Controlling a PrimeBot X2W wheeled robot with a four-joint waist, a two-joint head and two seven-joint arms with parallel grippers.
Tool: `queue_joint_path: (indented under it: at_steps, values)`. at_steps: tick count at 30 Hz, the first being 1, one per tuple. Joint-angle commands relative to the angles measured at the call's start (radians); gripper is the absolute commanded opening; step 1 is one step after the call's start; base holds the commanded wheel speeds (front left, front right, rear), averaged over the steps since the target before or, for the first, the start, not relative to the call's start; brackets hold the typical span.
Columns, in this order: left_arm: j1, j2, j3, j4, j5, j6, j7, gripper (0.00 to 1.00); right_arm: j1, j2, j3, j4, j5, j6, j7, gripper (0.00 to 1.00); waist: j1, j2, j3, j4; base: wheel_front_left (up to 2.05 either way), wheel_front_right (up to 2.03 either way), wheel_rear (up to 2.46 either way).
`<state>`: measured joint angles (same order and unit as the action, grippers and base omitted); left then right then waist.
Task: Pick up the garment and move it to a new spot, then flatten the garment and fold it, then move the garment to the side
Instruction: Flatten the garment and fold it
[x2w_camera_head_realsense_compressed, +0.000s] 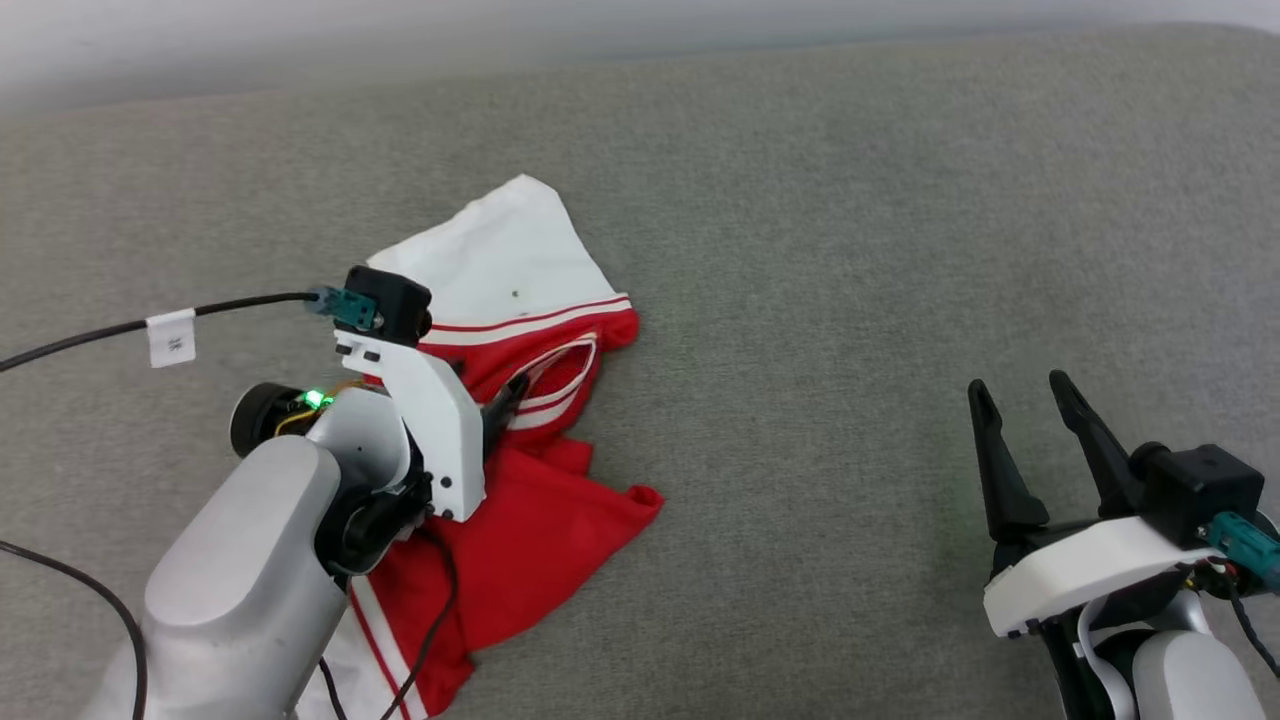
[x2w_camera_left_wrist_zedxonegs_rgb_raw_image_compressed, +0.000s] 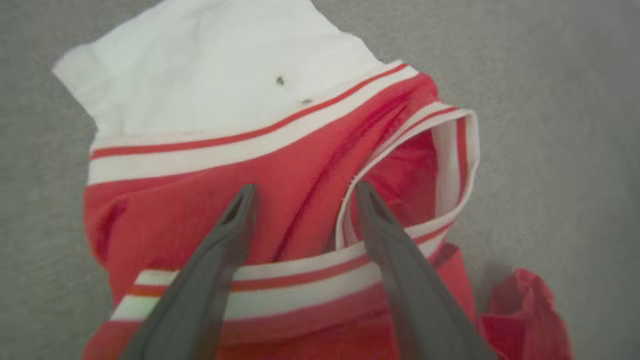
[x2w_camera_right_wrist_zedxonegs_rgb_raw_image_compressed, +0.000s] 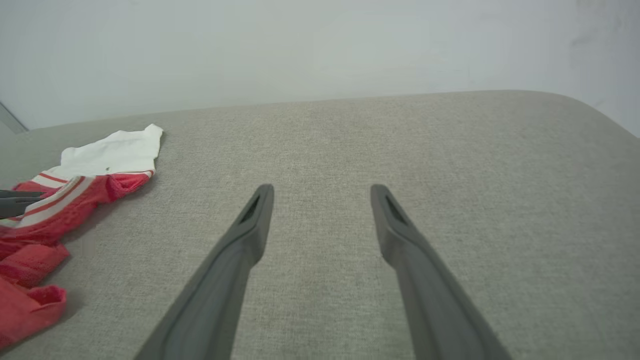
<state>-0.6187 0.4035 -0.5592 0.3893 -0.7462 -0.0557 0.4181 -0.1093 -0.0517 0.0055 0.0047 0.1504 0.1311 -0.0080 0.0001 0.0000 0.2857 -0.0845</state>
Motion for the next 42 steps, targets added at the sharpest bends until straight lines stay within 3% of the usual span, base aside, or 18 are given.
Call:
queue_joint_path:
  at_steps: [1, 7, 10, 12, 13, 22, 26, 32, 38, 39, 40, 42]
  values:
    - [-0.017, 0.002, -0.009, 0.024, -0.016, -0.01, 0.033, 1.0, -0.02, 0.002, 0.003, 0.009, 0.007, -0.001, -0.009, 1.0, -0.0001, 0.0, 0.026, -0.026, 0.0, 0.0, 0.0]
    - [-0.01, 0.009, -0.085, 0.152, -0.009, -0.015, 0.199, 1.0, -0.042, 0.002, 0.013, 0.038, 0.02, -0.001, -0.031, 1.0, -0.0001, 0.0, 0.049, -0.05, 0.0, 0.0, 0.0]
    - [-0.007, 0.002, -0.104, 0.176, -0.007, -0.016, 0.231, 1.0, -0.047, 0.002, 0.017, 0.047, 0.02, -0.001, -0.037, 1.0, -0.0001, 0.0, 0.051, -0.054, 0.0, 0.0, 0.0]
    - [-0.014, -0.008, -0.118, 0.183, 0.002, -0.02, 0.229, 0.44, -0.055, 0.002, 0.02, 0.054, 0.023, -0.001, -0.042, 1.0, -0.0001, 0.0, 0.053, -0.057, 0.0, 0.0, 0.0]
    - [-0.017, -0.013, -0.119, 0.185, 0.002, -0.02, 0.222, 0.0, -0.057, 0.002, 0.02, 0.058, 0.025, -0.001, -0.044, 1.0, -0.0001, 0.0, 0.052, -0.058, 0.0, 0.0, 0.0]
    - [-0.122, -0.039, -0.108, 0.081, 0.121, 0.021, -0.03, 0.0, -0.04, 0.002, 0.008, 0.084, 0.021, -0.001, -0.049, 1.0, -0.0001, 0.0, -0.01, -0.037, 0.0, 0.0, 0.0]
    - [-0.117, -0.087, -0.132, 0.008, 0.146, 0.021, -0.109, 0.0, -0.036, 0.002, 0.001, 0.077, 0.015, -0.001, -0.041, 1.0, -0.0001, 0.0, -0.042, -0.029, 0.0, 0.0, 0.0]
    - [-0.043, -0.169, -0.26, -0.084, 0.165, -0.029, -0.115, 0.0, -0.019, 0.002, -0.014, 0.058, 0.009, -0.001, -0.024, 1.0, -0.0001, 0.0, -0.062, -0.026, 0.0, 0.0, 0.0]
    - [0.062, -0.196, -0.398, -0.056, 0.153, -0.059, -0.086, 0.0, -0.016, 0.002, -0.021, 0.04, 0.008, -0.001, -0.014, 1.0, -0.0001, 0.0, -0.055, -0.03, 0.0, 0.0, 0.0]
    - [0.071, -0.196, -0.411, -0.05, 0.156, -0.061, -0.096, 0.44, -0.014, 0.002, -0.024, 0.037, 0.008, -0.001, -0.015, 1.0, -0.0001, 0.0, -0.054, -0.029, 0.0, 0.0, 0.0]
    - [0.081, -0.197, -0.417, -0.044, 0.156, -0.063, -0.11, 1.0, -0.012, 0.002, -0.028, 0.035, 0.007, -0.001, -0.014, 1.0, -0.0001, 0.0, -0.053, -0.027, 0.0, 0.0, 0.0]
    - [0.092, -0.197, -0.42, -0.038, 0.167, -0.064, -0.154, 1.0, -0.008, 0.002, -0.037, 0.033, 0.004, -0.001, -0.012, 1.0, -0.0001, 0.0, -0.056, -0.02, 0.0, 0.0, 0.0]
